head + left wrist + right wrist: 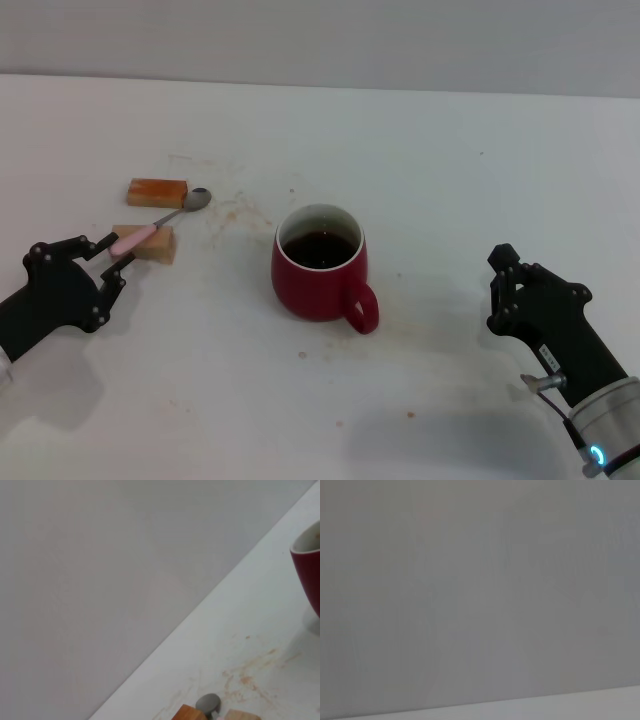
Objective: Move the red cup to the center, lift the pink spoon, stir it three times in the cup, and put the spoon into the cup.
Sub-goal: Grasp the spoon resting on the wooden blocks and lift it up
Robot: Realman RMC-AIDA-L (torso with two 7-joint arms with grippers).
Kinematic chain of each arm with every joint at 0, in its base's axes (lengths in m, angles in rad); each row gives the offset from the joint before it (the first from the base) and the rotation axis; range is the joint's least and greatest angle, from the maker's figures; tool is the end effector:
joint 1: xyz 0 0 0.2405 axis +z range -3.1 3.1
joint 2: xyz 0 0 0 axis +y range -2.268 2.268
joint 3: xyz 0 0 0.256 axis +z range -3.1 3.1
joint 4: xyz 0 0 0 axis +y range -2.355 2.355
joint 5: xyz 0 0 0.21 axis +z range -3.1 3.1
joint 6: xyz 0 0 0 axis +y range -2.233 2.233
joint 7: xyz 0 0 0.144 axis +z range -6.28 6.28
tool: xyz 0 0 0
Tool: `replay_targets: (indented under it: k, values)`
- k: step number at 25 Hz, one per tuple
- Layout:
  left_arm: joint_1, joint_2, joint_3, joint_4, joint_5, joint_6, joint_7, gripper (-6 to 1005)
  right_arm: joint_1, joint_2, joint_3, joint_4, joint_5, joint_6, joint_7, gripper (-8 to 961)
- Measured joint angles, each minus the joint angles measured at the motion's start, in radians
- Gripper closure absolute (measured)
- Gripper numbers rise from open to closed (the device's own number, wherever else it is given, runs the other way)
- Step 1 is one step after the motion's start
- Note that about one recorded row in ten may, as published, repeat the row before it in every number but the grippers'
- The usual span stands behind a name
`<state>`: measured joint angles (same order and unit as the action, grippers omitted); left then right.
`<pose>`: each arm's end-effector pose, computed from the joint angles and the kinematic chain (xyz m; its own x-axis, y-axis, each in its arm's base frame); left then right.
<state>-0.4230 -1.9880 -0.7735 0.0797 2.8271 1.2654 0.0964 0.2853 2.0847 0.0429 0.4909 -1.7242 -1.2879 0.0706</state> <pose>-0.3704 0.2844 -0.0146 0.9824 -0.1434 0.1196 0.0211 -0.5507 -0.8344 0.2883 0.2329 -0.1026 0.5400 -0.1181 -0.8334 -0.8108 -0.3387 -0.4774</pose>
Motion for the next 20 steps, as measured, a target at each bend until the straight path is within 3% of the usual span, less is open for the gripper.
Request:
replay_targets:
  k: [20]
  values:
    - [-0.002, -0.004, 0.008, 0.0, 0.002, 0.019, -0.027, 685, 0.001, 0.0, 0.0, 0.0, 0.0, 0.003, 0.0, 953]
